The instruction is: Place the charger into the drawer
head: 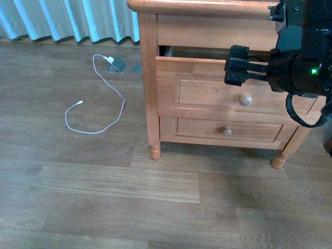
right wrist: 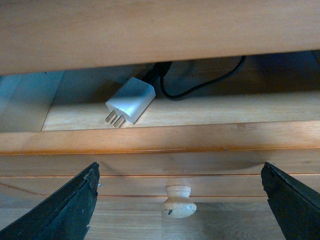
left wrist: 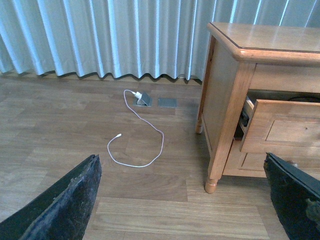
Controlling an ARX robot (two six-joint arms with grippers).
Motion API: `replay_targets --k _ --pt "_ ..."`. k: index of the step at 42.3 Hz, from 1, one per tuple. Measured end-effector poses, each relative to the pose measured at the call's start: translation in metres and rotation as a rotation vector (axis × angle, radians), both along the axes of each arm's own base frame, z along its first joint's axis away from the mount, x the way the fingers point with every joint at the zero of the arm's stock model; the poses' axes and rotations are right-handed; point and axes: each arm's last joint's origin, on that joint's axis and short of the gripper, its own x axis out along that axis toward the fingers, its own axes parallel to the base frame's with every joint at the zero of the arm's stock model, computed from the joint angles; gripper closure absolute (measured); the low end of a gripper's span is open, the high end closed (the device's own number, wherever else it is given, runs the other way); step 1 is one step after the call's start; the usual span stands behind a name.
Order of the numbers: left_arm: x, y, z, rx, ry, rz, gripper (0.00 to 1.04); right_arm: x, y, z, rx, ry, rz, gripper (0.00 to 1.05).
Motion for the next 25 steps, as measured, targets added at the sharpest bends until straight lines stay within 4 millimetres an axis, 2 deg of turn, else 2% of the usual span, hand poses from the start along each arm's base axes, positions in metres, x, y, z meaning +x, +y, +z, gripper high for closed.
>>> replay_targets --k 25 --pt "0.0 0.0 0.0 0.0 0.0 0.0 0.06 0.052 0.011 -0.019 -0.043 -0.101 -0.037 0.08"
